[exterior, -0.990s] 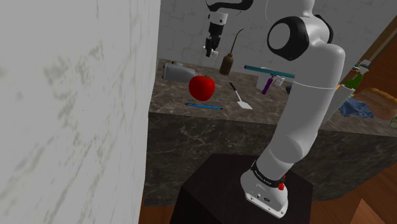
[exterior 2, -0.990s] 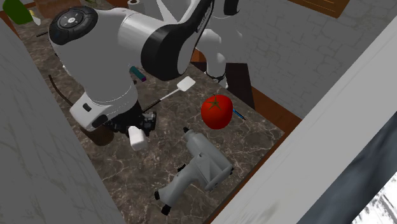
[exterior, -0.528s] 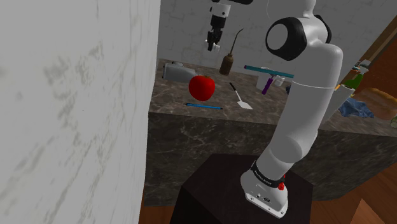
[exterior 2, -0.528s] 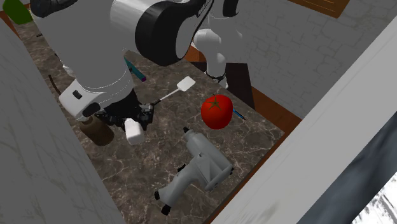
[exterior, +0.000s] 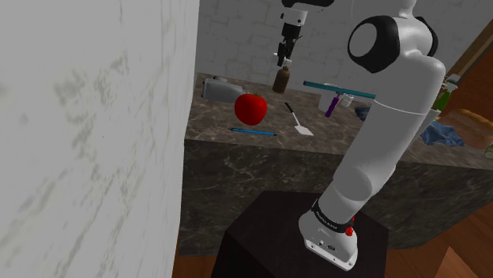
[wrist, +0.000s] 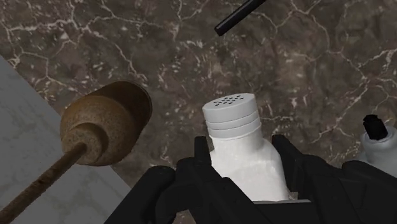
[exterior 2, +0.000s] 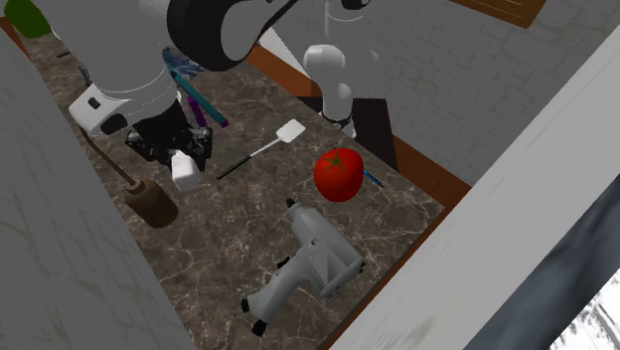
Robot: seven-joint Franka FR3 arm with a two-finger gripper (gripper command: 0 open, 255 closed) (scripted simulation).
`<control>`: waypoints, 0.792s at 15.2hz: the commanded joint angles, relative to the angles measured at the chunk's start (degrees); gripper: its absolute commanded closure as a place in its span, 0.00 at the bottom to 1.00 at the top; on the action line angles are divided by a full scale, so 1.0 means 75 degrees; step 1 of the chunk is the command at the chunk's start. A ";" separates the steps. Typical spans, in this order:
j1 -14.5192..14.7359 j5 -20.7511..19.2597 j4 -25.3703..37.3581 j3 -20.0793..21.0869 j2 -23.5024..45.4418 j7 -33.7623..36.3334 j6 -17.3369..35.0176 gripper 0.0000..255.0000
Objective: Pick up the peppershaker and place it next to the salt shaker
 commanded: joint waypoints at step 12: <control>-0.1183 -0.0121 -0.0729 -0.0926 -0.0513 -0.2136 0.0295 1.00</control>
